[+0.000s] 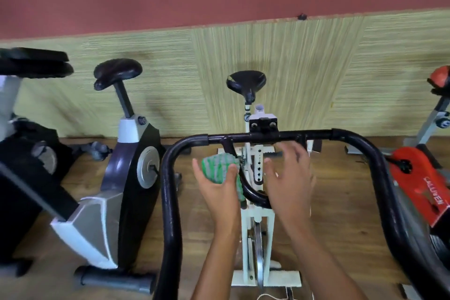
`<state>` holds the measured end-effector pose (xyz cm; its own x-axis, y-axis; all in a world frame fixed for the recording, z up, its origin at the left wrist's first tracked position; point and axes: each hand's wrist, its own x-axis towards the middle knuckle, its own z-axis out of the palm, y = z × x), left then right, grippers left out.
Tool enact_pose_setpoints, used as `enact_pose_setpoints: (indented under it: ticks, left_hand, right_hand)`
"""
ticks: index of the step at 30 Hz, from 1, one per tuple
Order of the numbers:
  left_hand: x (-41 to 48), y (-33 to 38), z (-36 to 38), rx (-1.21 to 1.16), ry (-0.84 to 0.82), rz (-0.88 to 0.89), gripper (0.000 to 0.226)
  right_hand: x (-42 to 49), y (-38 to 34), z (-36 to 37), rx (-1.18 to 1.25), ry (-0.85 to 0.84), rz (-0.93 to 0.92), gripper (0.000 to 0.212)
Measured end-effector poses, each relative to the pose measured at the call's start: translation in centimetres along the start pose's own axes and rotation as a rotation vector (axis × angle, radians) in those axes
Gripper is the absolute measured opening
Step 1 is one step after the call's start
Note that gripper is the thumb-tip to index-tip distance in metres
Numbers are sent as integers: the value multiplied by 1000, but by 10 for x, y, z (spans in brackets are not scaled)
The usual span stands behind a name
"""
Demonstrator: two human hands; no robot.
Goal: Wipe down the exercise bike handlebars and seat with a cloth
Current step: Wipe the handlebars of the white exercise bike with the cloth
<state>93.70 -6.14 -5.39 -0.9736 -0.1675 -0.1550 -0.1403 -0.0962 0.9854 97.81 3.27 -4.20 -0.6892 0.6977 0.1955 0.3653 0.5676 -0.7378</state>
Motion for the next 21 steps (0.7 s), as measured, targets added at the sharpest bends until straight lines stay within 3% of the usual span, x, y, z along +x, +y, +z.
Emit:
enact_pose_setpoints:
  ticks: [3, 7, 9, 14, 15, 19, 21]
  left_hand:
    - [-11, 16, 1, 40, 84, 67, 67]
    - [-10, 41, -2, 46, 63, 184, 50]
    - [-8, 57, -5, 30, 53, 195, 40]
    - [-5, 98, -26, 153, -83, 310, 6]
    - [-1, 108, -33, 136, -151, 266, 12]
    - [42, 128, -69, 142, -349, -86, 74]
    - [59, 129, -77, 243, -449, -163, 86]
  right_hand:
    - [-7, -15, 2, 407, -185, -44, 26]
    - [3, -37, -3, 919, -632, 378, 23]
    - [9, -45, -11, 1057, -840, 486, 26]
    - [14, -66, -18, 1133, -852, 321, 25]
    - [16, -72, -15, 1125, -828, 307, 23]
    - [17, -96, 0, 963, -715, 229, 15]
    - [13, -103, 11, 858, -649, 180, 14]
